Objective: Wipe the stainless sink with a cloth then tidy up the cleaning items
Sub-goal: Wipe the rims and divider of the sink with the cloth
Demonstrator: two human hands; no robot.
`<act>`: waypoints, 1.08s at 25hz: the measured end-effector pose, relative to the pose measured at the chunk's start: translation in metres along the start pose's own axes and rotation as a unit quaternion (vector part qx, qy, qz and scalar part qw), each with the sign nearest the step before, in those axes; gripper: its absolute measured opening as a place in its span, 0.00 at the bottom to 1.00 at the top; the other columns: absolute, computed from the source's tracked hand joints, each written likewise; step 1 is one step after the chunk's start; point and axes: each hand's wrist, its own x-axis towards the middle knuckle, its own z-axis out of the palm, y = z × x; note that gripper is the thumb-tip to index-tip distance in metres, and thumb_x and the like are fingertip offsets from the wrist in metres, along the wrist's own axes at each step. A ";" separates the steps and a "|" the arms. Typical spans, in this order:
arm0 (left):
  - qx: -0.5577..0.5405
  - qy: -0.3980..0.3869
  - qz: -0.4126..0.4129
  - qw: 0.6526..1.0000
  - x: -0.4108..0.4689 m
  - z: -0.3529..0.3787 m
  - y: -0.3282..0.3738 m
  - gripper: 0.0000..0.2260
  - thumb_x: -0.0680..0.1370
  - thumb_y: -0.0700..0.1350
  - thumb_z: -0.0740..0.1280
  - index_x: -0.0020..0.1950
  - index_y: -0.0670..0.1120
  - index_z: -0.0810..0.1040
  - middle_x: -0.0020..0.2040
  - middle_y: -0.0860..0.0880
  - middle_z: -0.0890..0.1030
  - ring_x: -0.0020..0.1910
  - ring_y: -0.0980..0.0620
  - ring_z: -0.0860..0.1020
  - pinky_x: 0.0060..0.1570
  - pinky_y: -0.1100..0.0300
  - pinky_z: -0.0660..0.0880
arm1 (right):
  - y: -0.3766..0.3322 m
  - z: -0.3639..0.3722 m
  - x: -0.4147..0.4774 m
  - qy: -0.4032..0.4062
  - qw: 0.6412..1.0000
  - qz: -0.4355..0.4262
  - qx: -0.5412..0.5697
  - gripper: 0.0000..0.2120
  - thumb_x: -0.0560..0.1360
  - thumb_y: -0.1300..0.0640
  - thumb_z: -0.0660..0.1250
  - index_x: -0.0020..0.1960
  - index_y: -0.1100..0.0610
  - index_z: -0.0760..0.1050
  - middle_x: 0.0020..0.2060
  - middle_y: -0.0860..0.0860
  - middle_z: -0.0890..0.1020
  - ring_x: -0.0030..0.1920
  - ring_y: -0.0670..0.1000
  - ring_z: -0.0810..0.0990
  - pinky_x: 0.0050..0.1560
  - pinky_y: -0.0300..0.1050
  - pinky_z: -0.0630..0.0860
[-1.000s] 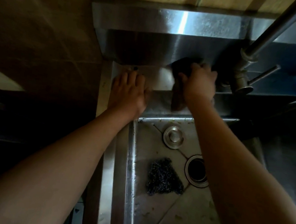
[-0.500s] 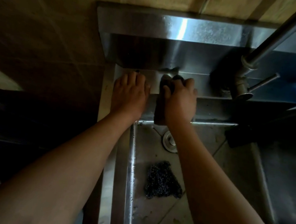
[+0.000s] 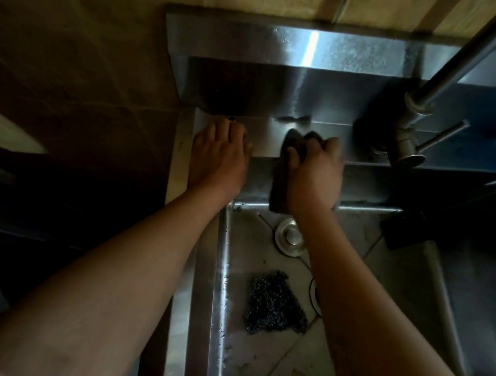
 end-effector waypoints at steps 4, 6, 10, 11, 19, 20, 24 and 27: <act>0.017 -0.004 0.000 1.000 0.000 0.000 0.000 0.13 0.78 0.48 0.58 0.58 0.43 0.70 0.58 0.39 0.73 0.58 0.40 0.70 0.56 0.48 0.65 | -0.020 0.007 0.011 -0.029 0.997 -0.072 0.002 0.14 0.77 0.50 0.61 0.58 0.57 0.74 0.61 0.56 0.68 0.56 0.59 0.70 0.47 0.52 0.73; 0.017 0.002 0.005 1.000 -0.001 -0.001 -0.001 0.13 0.78 0.49 0.58 0.58 0.43 0.70 0.57 0.40 0.73 0.57 0.40 0.69 0.56 0.48 0.64 | -0.010 0.000 0.031 -0.028 0.998 -0.046 -0.032 0.14 0.77 0.50 0.61 0.58 0.57 0.72 0.61 0.57 0.68 0.57 0.60 0.71 0.45 0.50 0.70; -0.001 0.009 0.014 1.000 -0.003 -0.003 -0.001 0.13 0.78 0.49 0.57 0.57 0.44 0.71 0.57 0.40 0.73 0.57 0.40 0.69 0.56 0.48 0.64 | 0.021 -0.016 0.046 -0.012 0.996 0.035 -0.076 0.16 0.77 0.49 0.60 0.60 0.58 0.71 0.63 0.59 0.66 0.59 0.63 0.69 0.48 0.53 0.71; -0.001 0.008 0.016 1.000 -0.003 -0.004 -0.001 0.13 0.78 0.49 0.57 0.58 0.44 0.71 0.57 0.40 0.73 0.57 0.41 0.69 0.56 0.48 0.64 | 0.025 -0.017 0.041 -0.005 0.996 0.046 -0.076 0.17 0.77 0.49 0.59 0.61 0.58 0.71 0.64 0.58 0.66 0.59 0.63 0.69 0.48 0.53 0.71; 0.017 0.002 0.014 1.000 -0.004 -0.004 0.000 0.13 0.79 0.50 0.55 0.59 0.43 0.69 0.58 0.40 0.72 0.57 0.41 0.69 0.56 0.49 0.64 | -0.010 0.006 0.015 -0.020 0.996 -0.073 -0.045 0.13 0.77 0.50 0.60 0.57 0.55 0.74 0.62 0.55 0.68 0.56 0.58 0.71 0.39 0.49 0.67; 0.019 0.001 0.013 1.000 -0.004 -0.004 0.000 0.14 0.79 0.50 0.55 0.59 0.43 0.69 0.58 0.40 0.72 0.57 0.41 0.69 0.56 0.49 0.64 | -0.011 0.004 0.023 -0.031 0.995 -0.076 -0.049 0.13 0.77 0.49 0.60 0.56 0.55 0.74 0.62 0.55 0.68 0.56 0.59 0.70 0.39 0.50 0.67; 0.015 -0.005 0.013 1.000 -0.004 -0.006 0.001 0.14 0.79 0.50 0.56 0.59 0.44 0.70 0.58 0.40 0.72 0.57 0.41 0.69 0.56 0.49 0.64 | 0.008 -0.008 0.045 -0.040 0.995 -0.035 -0.086 0.14 0.77 0.49 0.59 0.56 0.56 0.73 0.62 0.57 0.67 0.57 0.61 0.70 0.41 0.51 0.69; 0.004 0.002 0.017 1.000 -0.005 -0.006 0.000 0.13 0.78 0.50 0.56 0.58 0.45 0.70 0.57 0.41 0.72 0.56 0.41 0.69 0.56 0.49 0.64 | 0.031 -0.020 0.040 0.007 0.993 0.047 -0.109 0.15 0.78 0.49 0.59 0.59 0.57 0.73 0.61 0.59 0.67 0.57 0.63 0.71 0.42 0.49 0.66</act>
